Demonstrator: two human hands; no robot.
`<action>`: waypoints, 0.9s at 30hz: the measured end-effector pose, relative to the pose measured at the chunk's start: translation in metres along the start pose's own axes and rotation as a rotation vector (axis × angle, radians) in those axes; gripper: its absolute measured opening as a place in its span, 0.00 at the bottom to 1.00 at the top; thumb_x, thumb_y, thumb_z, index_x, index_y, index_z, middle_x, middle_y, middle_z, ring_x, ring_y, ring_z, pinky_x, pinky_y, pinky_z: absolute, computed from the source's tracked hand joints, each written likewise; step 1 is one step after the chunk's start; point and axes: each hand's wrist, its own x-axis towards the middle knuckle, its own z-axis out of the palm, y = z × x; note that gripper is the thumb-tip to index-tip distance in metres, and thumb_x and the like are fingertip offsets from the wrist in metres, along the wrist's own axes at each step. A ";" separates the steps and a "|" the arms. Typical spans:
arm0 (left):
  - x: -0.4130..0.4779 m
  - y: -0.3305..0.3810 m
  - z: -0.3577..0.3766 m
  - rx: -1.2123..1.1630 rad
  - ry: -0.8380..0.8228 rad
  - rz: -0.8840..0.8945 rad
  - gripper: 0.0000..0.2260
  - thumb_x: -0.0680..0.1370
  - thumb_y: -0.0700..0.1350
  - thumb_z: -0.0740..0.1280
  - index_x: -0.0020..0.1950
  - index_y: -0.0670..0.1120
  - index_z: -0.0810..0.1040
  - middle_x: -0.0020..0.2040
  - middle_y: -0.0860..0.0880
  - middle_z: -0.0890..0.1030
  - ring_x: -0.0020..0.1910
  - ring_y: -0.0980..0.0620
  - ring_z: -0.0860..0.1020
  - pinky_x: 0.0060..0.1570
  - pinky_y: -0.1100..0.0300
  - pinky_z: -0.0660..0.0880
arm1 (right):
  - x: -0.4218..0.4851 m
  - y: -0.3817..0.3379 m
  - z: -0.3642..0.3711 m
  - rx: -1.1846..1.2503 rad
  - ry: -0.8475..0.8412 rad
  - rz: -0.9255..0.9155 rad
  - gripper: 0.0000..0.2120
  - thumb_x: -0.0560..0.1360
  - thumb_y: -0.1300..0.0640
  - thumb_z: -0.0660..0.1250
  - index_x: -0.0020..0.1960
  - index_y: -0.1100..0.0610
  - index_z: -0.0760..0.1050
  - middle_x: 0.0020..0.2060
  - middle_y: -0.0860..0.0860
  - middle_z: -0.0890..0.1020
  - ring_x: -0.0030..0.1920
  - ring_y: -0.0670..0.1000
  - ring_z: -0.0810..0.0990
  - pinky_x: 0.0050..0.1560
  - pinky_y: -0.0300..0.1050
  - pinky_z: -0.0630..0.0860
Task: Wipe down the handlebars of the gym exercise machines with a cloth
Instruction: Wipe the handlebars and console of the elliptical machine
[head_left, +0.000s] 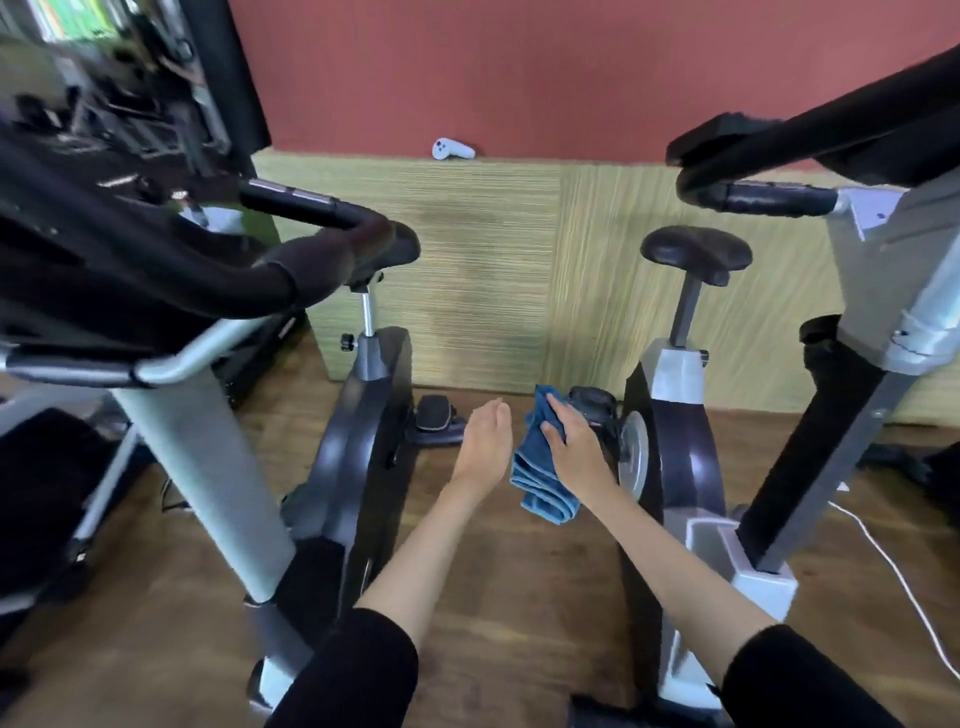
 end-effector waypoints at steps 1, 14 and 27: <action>0.005 -0.002 -0.003 0.020 0.044 -0.002 0.12 0.84 0.44 0.50 0.61 0.46 0.71 0.66 0.37 0.72 0.61 0.42 0.71 0.63 0.53 0.66 | 0.011 -0.002 0.002 0.001 -0.030 -0.026 0.21 0.83 0.62 0.55 0.75 0.61 0.60 0.73 0.56 0.64 0.73 0.53 0.62 0.60 0.24 0.52; 0.010 0.015 -0.045 0.202 0.566 -0.164 0.17 0.68 0.32 0.73 0.52 0.37 0.70 0.51 0.35 0.80 0.47 0.38 0.81 0.44 0.52 0.80 | 0.078 -0.068 -0.001 0.164 -0.337 -0.381 0.21 0.83 0.58 0.56 0.76 0.56 0.61 0.73 0.52 0.66 0.73 0.49 0.64 0.73 0.42 0.59; -0.057 0.108 -0.104 0.450 1.011 -0.130 0.18 0.83 0.47 0.51 0.71 0.46 0.68 0.67 0.51 0.72 0.67 0.57 0.66 0.66 0.71 0.59 | 0.061 -0.177 -0.032 0.447 -0.350 -0.698 0.22 0.83 0.57 0.57 0.76 0.51 0.60 0.74 0.47 0.64 0.73 0.41 0.59 0.72 0.32 0.55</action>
